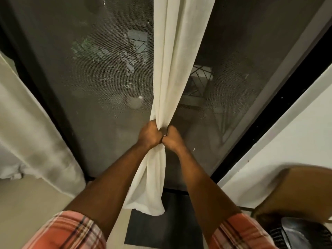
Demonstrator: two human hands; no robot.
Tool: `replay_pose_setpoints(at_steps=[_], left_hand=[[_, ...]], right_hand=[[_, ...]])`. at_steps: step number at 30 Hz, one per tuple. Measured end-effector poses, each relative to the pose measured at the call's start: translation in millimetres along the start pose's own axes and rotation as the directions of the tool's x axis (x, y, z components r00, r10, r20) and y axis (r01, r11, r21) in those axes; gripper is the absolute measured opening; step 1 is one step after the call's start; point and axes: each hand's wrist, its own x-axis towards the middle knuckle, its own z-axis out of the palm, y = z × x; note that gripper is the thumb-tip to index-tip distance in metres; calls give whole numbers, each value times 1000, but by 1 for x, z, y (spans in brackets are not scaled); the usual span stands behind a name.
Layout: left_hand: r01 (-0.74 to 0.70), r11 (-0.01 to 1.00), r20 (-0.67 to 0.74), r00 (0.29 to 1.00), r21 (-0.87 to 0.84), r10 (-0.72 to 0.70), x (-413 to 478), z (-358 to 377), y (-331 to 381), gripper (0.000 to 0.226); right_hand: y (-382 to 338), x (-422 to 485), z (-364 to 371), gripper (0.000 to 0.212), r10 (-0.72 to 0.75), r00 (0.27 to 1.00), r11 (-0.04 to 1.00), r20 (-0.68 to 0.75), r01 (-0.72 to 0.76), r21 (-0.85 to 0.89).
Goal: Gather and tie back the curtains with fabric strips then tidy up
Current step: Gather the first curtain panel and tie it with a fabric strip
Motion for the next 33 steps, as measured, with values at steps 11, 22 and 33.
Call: replay_pose_setpoints(at_steps=[11,22,33], left_hand=[[-48,998,151,988,36,42,-13,56,38,37],[-24,1000,123,992,20,21,-24,8,3,39],[-61,998,156,986,30,56,-32,-18,-11,62]], right_hand=[[46,-22,-26,30,23,931,974,-364,-102,-200],[27,-26,11,38,0,992,999,-123,-5,-39],[15,-34,-4,41,60,866,998,-496,-64,8]])
